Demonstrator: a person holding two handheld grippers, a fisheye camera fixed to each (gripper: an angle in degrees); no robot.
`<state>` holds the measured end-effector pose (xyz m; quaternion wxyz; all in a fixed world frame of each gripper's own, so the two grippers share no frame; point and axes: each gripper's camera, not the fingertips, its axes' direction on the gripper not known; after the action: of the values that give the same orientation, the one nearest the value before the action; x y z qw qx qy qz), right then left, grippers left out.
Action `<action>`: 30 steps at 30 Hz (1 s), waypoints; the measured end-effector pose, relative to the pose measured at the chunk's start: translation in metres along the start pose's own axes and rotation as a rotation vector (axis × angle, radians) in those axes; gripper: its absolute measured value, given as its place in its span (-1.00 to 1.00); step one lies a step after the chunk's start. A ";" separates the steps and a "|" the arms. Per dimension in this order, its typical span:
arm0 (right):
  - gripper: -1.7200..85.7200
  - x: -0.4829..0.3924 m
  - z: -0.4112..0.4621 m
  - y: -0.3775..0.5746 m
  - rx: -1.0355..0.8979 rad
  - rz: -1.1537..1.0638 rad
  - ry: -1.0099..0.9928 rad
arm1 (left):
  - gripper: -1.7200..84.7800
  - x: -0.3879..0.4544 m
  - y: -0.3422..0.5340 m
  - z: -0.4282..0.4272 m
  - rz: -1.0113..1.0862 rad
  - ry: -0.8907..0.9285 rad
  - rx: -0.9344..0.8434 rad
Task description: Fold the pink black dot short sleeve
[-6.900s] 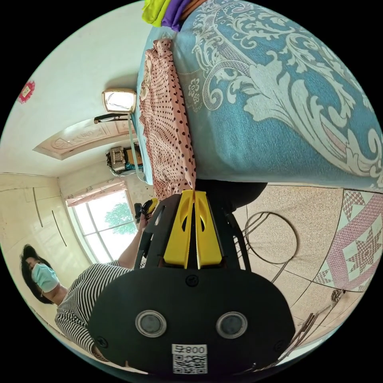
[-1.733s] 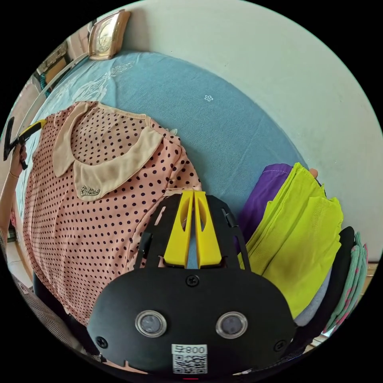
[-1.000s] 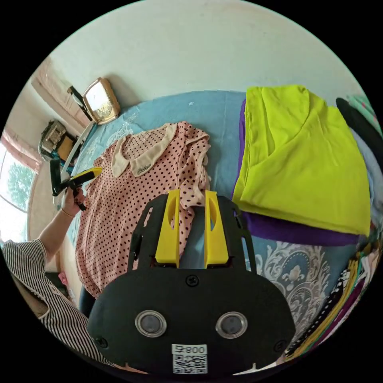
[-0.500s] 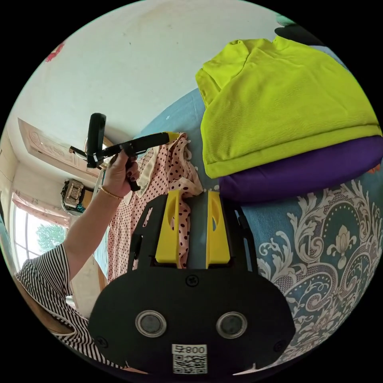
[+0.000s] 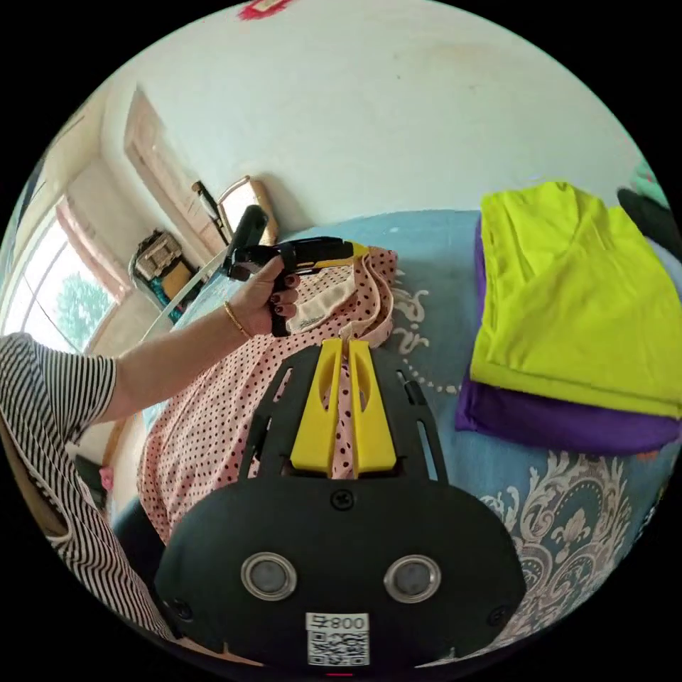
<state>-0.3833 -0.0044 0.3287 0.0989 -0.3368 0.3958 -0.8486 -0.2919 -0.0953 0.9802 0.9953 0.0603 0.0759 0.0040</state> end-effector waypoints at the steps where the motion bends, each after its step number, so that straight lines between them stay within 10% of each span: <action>1: -0.92 -0.024 0.000 -0.002 -0.010 -0.105 0.015 | -0.91 -0.016 0.009 -0.011 -0.059 0.005 0.002; 6: -0.91 -0.099 0.041 -0.005 -0.206 -0.393 0.148 | -0.85 -0.054 0.039 -0.046 -0.198 -0.003 0.034; 30: -0.89 -0.186 0.054 -0.073 -0.276 -0.325 0.208 | -0.91 -0.002 -0.003 0.027 0.048 -0.254 -0.141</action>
<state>-0.2006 0.0931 0.3156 -0.1271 -0.3170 0.4566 -0.8215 -0.2894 -0.1012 1.0065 0.9983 -0.0081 -0.0526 0.0253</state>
